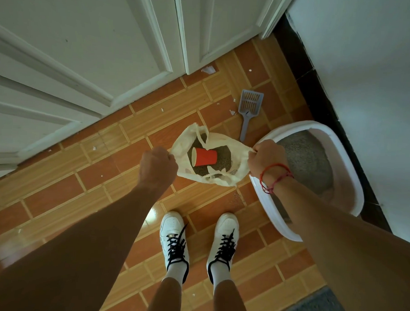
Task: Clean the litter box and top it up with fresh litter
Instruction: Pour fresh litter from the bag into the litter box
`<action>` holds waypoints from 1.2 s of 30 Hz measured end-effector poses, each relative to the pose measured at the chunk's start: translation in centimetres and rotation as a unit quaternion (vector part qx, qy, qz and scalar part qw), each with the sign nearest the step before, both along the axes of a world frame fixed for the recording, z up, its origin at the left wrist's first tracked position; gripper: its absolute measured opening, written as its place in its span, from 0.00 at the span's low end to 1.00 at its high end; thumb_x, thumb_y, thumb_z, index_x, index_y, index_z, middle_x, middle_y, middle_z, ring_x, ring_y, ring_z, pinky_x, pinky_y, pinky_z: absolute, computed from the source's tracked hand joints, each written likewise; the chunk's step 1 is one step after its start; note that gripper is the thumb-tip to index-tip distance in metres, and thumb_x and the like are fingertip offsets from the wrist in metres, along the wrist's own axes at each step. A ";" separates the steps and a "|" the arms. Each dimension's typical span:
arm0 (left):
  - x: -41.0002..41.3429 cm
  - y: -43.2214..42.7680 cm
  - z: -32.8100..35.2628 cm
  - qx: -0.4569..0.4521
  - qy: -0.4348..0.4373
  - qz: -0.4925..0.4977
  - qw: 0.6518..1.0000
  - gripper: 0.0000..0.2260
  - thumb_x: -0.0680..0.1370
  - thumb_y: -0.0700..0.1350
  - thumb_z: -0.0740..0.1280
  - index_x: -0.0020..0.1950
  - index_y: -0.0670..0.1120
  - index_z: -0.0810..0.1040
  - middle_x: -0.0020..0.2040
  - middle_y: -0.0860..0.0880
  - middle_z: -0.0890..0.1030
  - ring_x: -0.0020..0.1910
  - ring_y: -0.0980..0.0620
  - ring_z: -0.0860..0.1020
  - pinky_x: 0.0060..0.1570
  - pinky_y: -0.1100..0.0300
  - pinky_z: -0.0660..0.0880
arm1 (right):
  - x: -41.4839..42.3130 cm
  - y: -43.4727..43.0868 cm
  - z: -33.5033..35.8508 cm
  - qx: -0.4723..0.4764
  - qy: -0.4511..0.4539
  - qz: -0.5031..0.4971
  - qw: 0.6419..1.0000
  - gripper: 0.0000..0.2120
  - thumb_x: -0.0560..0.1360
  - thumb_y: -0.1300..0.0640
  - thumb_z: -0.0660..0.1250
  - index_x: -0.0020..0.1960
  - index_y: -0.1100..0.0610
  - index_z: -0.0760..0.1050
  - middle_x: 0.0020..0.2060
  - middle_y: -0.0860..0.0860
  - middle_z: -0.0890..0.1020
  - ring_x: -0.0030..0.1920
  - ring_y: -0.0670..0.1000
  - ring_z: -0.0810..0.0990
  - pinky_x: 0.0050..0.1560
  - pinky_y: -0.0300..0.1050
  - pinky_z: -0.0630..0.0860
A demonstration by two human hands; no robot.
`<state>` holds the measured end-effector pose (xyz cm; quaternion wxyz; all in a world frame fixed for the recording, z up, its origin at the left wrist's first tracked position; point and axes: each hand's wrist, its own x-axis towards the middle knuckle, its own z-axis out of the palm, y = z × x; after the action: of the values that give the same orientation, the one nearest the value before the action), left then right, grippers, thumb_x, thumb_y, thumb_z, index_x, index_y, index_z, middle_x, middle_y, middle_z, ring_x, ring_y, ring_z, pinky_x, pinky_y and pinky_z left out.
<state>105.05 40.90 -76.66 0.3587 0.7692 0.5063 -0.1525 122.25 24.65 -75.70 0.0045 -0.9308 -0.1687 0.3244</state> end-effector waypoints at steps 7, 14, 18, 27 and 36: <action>-1.7 1.1 0.0 0.013 0.012 -0.027 0.999 0.12 0.81 0.39 0.61 0.43 0.35 0.81 0.36 0.40 0.83 0.36 0.44 0.84 0.36 0.46 0.83 | 0.4 -0.2 1.0 0.000 0.004 -0.024 1.000 0.09 0.76 0.55 0.70 0.46 0.63 0.80 0.42 0.55 0.85 0.47 0.54 0.84 0.45 0.45 0.81; -3.4 1.7 1.4 0.029 0.025 -0.048 0.998 0.12 0.80 0.41 0.61 0.43 0.37 0.81 0.35 0.43 0.83 0.34 0.48 0.83 0.34 0.51 0.82 | -0.5 -0.3 3.1 0.004 0.021 -0.012 1.000 0.12 0.76 0.58 0.68 0.34 0.58 0.76 0.37 0.54 0.84 0.42 0.52 0.83 0.35 0.37 0.74; -4.8 2.6 2.8 0.039 0.030 -0.025 0.998 0.13 0.80 0.41 0.62 0.40 0.36 0.79 0.34 0.45 0.82 0.35 0.46 0.82 0.36 0.50 0.80 | -1.0 1.1 4.0 0.032 0.036 -0.003 0.999 0.11 0.76 0.58 0.65 0.36 0.60 0.77 0.30 0.50 0.82 0.35 0.50 0.82 0.36 0.40 0.78; -10.1 6.2 3.5 0.039 0.021 0.051 0.998 0.13 0.78 0.40 0.63 0.36 0.38 0.80 0.30 0.43 0.82 0.31 0.44 0.83 0.34 0.48 0.82 | -3.9 6.2 4.9 0.074 0.085 0.018 0.993 0.12 0.74 0.60 0.62 0.35 0.62 0.80 0.24 0.52 0.82 0.34 0.52 0.84 0.37 0.45 0.82; -17.8 11.2 3.9 0.039 0.049 0.149 0.987 0.15 0.79 0.43 0.62 0.37 0.38 0.81 0.32 0.42 0.83 0.35 0.42 0.84 0.34 0.47 0.82 | -9.2 15.2 5.1 0.106 0.102 0.097 0.984 0.12 0.74 0.62 0.63 0.37 0.63 0.83 0.26 0.54 0.83 0.30 0.52 0.83 0.34 0.48 0.82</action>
<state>87.21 52.06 -72.80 0.3216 0.6906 0.6375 -0.1149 113.04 39.90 -70.57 0.0887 -0.8662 -0.2905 0.3968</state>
